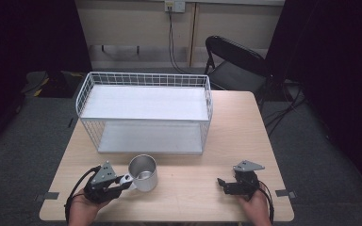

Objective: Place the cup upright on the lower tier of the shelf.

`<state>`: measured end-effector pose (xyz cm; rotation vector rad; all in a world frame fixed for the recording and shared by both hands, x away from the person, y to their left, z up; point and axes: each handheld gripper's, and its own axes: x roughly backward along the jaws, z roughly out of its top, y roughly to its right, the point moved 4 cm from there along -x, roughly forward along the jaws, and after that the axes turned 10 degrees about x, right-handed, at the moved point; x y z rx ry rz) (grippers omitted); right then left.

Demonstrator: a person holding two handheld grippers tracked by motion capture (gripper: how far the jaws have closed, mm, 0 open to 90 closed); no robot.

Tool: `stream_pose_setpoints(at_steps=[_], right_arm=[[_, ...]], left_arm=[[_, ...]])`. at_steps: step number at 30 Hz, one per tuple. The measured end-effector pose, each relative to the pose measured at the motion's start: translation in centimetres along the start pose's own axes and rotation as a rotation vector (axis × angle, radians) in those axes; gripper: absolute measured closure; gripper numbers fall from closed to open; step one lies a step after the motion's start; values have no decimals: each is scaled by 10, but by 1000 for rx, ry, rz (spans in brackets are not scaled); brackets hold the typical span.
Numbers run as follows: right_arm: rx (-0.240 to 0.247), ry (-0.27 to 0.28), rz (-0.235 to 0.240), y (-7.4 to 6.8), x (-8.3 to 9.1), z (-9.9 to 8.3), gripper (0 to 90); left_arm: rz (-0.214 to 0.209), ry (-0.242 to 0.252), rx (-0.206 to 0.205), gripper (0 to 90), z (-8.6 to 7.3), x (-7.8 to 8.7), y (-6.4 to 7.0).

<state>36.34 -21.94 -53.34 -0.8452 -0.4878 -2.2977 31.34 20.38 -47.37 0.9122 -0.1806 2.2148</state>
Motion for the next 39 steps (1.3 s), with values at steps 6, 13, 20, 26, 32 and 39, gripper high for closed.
stream_pose_setpoints(at_steps=[6, 13, 20, 26, 32, 39], right_arm=[[0, 0, 0, 0, 0, 0, 155], [0, 0, 0, 0, 0, 0, 155], [0, 0, 0, 0, 0, 0, 155], [0, 0, 0, 0, 0, 0, 155], [0, 0, 0, 0, 0, 0, 155], [-4, 0, -4, -1, 2, -2, 155]], left_arm=[[27, 20, 1, 718, 1, 2, 0], [30, 16, 11, 717, -1, 2, 0], [21, -5, 22, 700, -2, 1, -1], [22, -8, 53, 625, -1, 1, -2], [9, -22, 61, 580, 3, 0, -2], [-30, -54, 8, 715, 8, -5, 2]])
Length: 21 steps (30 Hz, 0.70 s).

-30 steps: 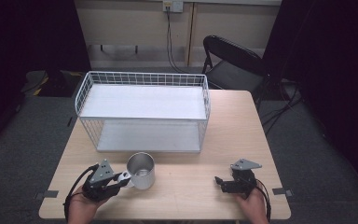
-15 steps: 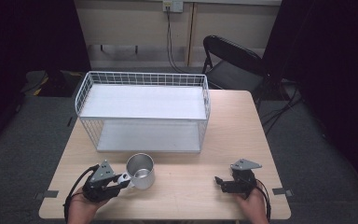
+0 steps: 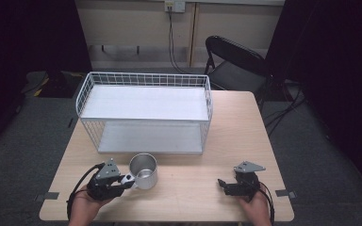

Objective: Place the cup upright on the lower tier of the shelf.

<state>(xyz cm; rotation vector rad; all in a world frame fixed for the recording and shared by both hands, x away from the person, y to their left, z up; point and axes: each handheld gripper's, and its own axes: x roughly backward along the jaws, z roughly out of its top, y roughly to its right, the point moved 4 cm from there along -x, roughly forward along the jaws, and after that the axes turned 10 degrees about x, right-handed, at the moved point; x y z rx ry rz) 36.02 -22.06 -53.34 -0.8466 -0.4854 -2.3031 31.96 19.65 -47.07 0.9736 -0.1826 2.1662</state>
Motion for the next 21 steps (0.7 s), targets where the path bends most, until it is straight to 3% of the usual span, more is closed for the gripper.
stream_pose_setpoints(at_steps=[5, 21], right_arm=[[-1, 0, -1, 0, 0, 0, 155], [1, 0, 2, 0, 0, 0, 155]], left_arm=[[-1, 36, 25, 718, 3, 1, -2], [106, 90, 35, 720, 4, 15, -13]])
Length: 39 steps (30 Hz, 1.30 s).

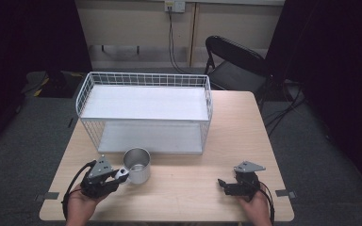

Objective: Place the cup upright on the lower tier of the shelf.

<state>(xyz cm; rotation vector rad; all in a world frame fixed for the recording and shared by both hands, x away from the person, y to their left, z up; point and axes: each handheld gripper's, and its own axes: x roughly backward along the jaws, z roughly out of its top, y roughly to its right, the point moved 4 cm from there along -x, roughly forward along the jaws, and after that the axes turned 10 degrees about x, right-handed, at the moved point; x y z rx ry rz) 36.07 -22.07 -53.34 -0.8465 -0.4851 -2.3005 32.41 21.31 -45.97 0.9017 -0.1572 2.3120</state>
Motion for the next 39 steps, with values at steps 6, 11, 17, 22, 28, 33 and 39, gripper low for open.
stream_pose_setpoints(at_steps=[6, 11, 17, 22, 28, 33, 39], right_arm=[[0, 0, 0, 0, 0, 0, 155], [0, 0, 0, 0, 0, 0, 154], [0, 0, 0, 0, 0, 0, 155], [0, 0, 0, 0, 0, 0, 155], [0, 0, 0, 0, 0, 0, 155], [0, 0, 0, 0, 0, 0, 154], [0, 0, 0, 0, 0, 0, 155]], left_arm=[[34, 18, 1, 720, 4, 3, -5], [61, 37, 4, 720, 8, 4, -10], [81, 61, 9, 720, 14, 4, -13], [98, 71, 12, 720, 18, 1, -15], [114, 91, 26, 720, 25, -3, -20], [125, 107, 26, 720, 33, -6, -20], [140, 120, 23, 720, 40, -7, -22]])
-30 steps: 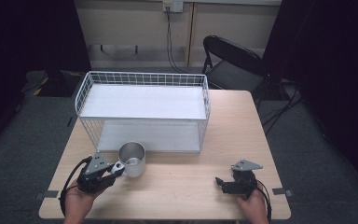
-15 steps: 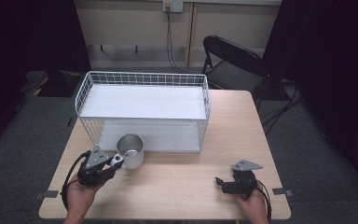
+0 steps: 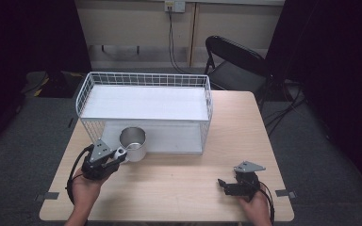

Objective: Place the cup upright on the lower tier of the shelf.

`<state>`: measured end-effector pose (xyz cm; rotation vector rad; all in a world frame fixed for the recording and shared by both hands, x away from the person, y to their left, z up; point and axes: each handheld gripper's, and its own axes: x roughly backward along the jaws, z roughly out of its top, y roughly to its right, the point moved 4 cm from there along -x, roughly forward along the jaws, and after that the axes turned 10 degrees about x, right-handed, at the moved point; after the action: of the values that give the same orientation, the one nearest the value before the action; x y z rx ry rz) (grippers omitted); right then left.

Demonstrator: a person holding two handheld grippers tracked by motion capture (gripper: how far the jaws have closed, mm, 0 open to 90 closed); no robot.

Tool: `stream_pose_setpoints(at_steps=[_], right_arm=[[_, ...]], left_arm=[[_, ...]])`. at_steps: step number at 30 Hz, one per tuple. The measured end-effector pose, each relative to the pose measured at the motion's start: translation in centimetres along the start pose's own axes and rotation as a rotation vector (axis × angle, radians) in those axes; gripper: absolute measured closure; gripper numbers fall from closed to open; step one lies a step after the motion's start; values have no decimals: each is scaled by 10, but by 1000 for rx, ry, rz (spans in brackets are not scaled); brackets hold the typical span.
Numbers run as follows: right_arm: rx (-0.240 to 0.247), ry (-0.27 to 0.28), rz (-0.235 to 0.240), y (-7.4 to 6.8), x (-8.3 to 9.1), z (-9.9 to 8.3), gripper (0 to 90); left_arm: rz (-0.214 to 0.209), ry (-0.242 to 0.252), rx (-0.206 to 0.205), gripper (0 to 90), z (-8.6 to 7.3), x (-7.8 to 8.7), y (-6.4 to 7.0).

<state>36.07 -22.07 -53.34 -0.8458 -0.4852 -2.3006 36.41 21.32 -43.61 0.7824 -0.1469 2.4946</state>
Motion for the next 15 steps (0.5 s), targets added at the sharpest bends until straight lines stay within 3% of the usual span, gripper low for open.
stream_pose_setpoints(at_steps=[15], right_arm=[[0, 0, 0, 0, 0, 0, 155]], left_arm=[[46, 22, 6, 720, 11, -11, -4]])
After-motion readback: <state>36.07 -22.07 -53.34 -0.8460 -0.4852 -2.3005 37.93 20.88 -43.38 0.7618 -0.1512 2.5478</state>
